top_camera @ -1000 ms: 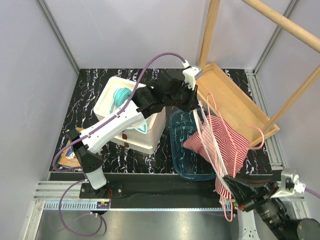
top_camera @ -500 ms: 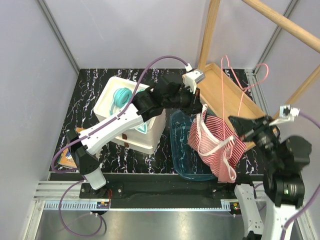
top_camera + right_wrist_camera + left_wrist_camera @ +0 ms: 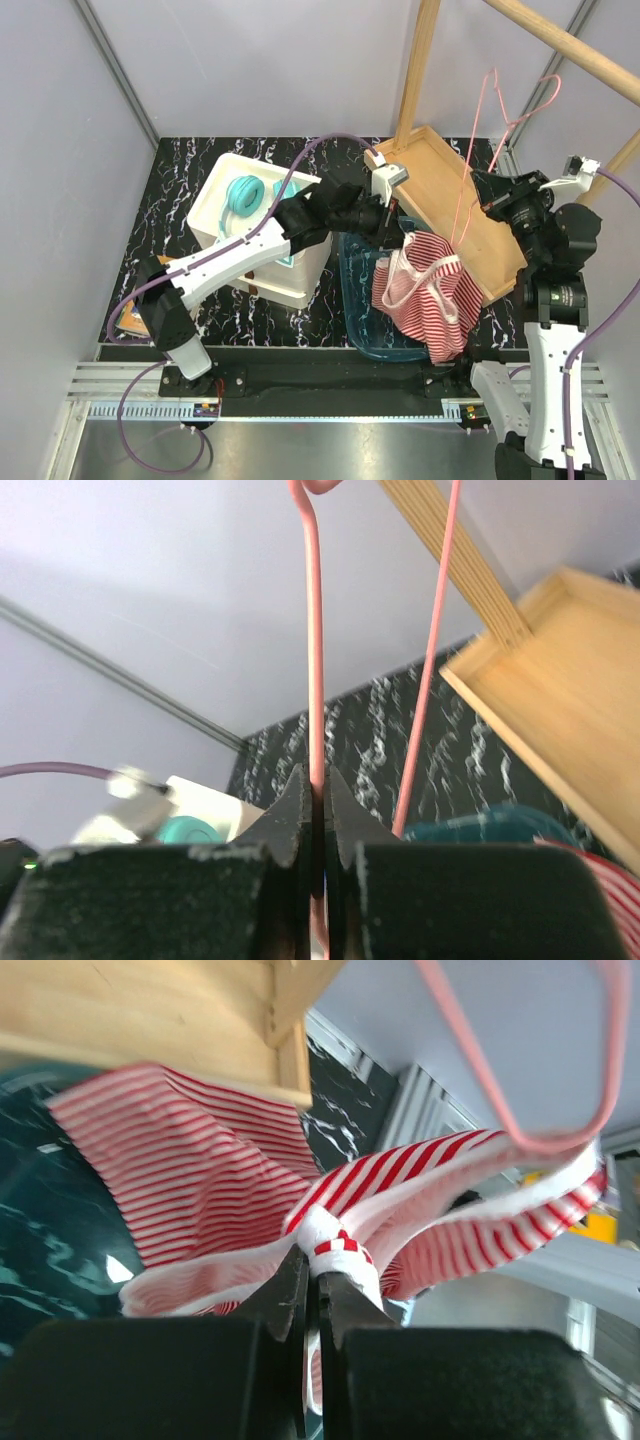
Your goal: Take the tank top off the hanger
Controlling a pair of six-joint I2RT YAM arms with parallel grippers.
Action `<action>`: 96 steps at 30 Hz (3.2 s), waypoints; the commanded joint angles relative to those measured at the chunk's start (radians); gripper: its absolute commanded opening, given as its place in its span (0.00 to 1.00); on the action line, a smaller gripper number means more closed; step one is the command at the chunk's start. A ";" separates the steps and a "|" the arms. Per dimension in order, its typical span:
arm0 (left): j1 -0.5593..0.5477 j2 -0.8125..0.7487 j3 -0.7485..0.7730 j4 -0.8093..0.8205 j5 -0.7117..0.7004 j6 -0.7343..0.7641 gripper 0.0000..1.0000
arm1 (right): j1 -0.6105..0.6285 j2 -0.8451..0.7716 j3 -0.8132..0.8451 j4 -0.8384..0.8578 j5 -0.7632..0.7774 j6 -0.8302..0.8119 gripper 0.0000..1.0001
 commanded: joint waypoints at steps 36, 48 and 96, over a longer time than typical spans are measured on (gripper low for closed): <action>-0.007 -0.284 -0.191 0.078 -0.033 -0.070 0.00 | 0.003 0.227 0.364 -0.183 0.672 0.201 0.00; -0.007 -0.292 -0.153 0.064 -0.039 -0.062 0.00 | 0.003 0.078 0.231 -0.223 0.552 0.121 0.51; 0.051 0.017 0.755 0.017 -0.013 0.013 0.00 | -0.002 -0.090 -0.014 0.138 -0.658 0.140 0.00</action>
